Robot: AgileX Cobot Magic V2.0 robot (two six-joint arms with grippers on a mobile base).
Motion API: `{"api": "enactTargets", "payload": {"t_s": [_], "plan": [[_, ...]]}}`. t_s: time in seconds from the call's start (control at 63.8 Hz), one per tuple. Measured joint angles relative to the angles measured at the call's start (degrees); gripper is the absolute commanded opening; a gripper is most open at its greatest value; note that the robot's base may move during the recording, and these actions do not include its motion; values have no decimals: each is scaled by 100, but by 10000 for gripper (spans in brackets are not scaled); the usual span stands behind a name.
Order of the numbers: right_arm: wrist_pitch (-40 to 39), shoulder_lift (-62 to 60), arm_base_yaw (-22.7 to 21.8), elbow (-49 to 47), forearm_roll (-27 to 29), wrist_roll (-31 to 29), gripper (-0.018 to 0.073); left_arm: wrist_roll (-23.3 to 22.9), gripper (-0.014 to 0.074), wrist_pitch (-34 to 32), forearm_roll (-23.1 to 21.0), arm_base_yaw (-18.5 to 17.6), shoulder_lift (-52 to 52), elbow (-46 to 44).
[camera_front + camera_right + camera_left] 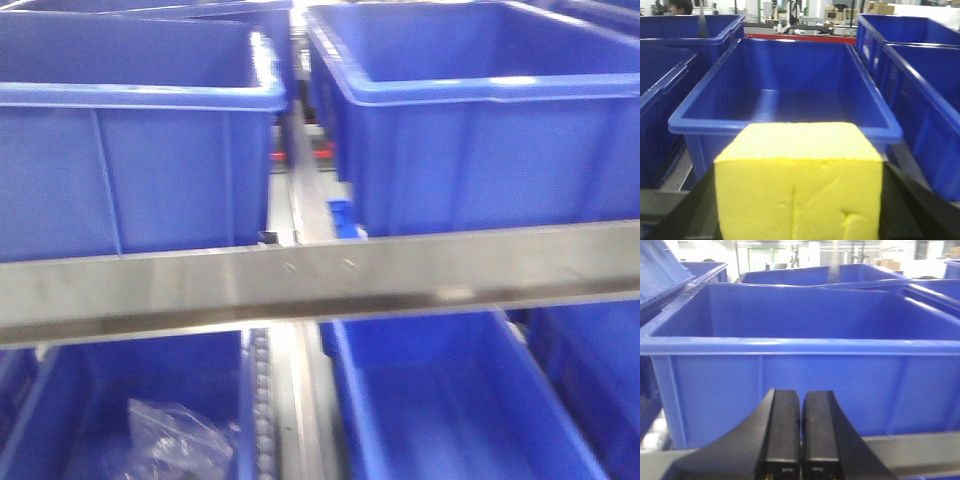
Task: Place yellow foam block on left shelf second layer
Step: 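Move the right gripper with the block into a blue bin on the shelf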
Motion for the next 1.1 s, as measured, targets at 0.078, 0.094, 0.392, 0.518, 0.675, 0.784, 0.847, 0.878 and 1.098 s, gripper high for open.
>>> {"api": "enactTargets", "payload": {"t_s": [0.078,0.094,0.392,0.518,0.675,0.784,0.847,0.878,1.098], "plan": [[0,0,0,0,0,0,520,0,124,0,0,0,0,0],[0,0,0,0,0,0,520,0,124,0,0,0,0,0],[0,0,0,0,0,0,520,0,124,0,0,0,0,0],[0,0,0,0,0,0,520,0,124,0,0,0,0,0],[0,0,0,0,0,0,520,0,124,0,0,0,0,0],[0,0,0,0,0,0,520,0,124,0,0,0,0,0],[0,0,0,0,0,0,520,0,124,0,0,0,0,0],[0,0,0,0,0,0,520,0,124,0,0,0,0,0],[0,0,0,0,0,0,520,0,124,0,0,0,0,0]]}}
